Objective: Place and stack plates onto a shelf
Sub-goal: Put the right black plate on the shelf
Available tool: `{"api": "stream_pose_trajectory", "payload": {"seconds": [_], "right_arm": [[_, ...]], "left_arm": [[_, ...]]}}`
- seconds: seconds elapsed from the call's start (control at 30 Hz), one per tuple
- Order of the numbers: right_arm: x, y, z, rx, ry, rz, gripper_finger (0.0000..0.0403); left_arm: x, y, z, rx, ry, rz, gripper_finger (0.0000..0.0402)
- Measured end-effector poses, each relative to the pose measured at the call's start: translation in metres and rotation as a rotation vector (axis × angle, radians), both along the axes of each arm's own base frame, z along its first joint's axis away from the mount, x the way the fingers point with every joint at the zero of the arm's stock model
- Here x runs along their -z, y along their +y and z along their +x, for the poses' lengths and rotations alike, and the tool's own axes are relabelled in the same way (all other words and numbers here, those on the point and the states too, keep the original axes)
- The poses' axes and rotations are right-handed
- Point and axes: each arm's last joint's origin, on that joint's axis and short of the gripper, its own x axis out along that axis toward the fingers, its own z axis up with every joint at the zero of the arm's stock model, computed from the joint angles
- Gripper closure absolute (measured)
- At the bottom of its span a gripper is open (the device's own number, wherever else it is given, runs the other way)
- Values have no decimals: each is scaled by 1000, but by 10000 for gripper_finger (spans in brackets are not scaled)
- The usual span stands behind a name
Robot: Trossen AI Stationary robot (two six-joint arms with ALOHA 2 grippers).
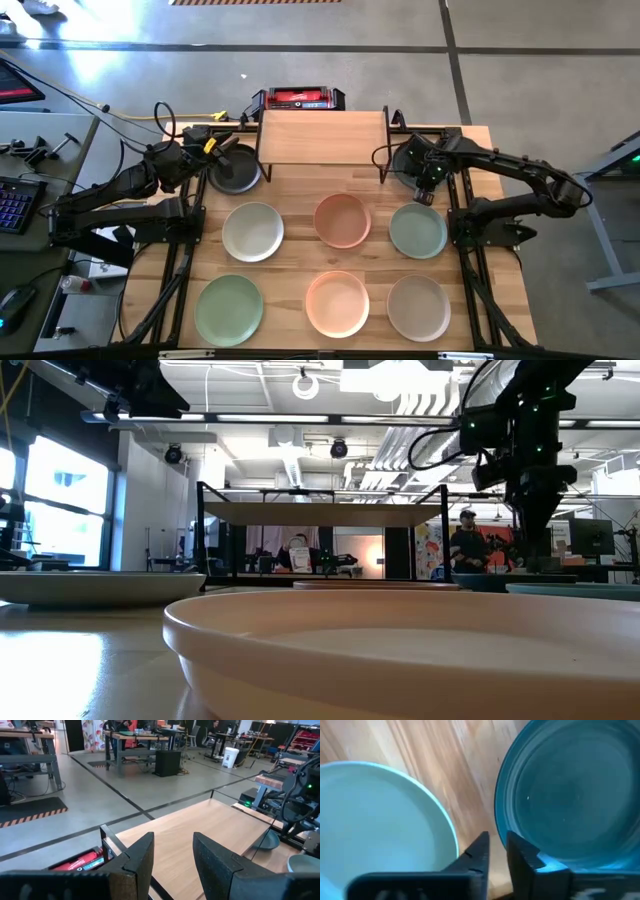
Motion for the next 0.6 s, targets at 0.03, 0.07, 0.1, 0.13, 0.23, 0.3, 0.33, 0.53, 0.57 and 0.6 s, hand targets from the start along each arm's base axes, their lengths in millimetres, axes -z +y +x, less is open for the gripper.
{"api": "stream_pose_trajectory", "payload": {"seconds": [0.03, 0.07, 0.1, 0.13, 0.23, 0.3, 0.33, 0.53, 0.57, 0.6], "right_arm": [[0, 0, 0, -7, -1, -2, 342], [0, 0, 1, -14, -5, -4, 330], [0, -1, 1, -26, -12, -6, 319], [0, -1, 2, -39, -22, -9, 310], [-1, -2, 5, -75, -46, -23, 289], [-1, -1, 6, -89, -50, -26, 284], [0, -1, 6, -95, -48, -25, 284], [9, 7, 18, -140, -12, 20, 286], [11, 8, 20, -146, 0, 18, 286], [12, 9, 21, -153, 12, 17, 286]], "left_arm": [[0, 0, 0, -1, -3, -3, 275], [0, 0, 0, -1, -4, -3, 275], [0, 0, 0, -1, -4, -3, 275], [0, 0, 0, -1, -4, -3, 275], [0, 0, 0, -1, -4, -3, 275], [0, 0, 0, -1, -4, -3, 275], [0, 0, 0, -1, -4, -3, 275], [0, 0, 0, -1, -3, -3, 275], [0, 0, 0, -1, -4, -3, 275], [0, 0, 0, -1, -3, -3, 275]]}}
